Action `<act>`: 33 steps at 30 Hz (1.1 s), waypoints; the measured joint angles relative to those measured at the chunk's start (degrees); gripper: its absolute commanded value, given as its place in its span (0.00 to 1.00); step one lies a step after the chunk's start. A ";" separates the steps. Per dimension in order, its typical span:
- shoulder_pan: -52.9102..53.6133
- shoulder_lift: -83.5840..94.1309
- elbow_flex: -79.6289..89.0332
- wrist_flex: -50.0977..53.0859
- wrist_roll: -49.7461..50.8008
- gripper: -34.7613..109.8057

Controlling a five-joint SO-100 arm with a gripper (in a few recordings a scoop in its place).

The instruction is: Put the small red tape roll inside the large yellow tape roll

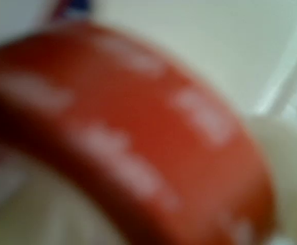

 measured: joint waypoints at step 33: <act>-2.99 46.41 3.60 82.97 13.27 0.24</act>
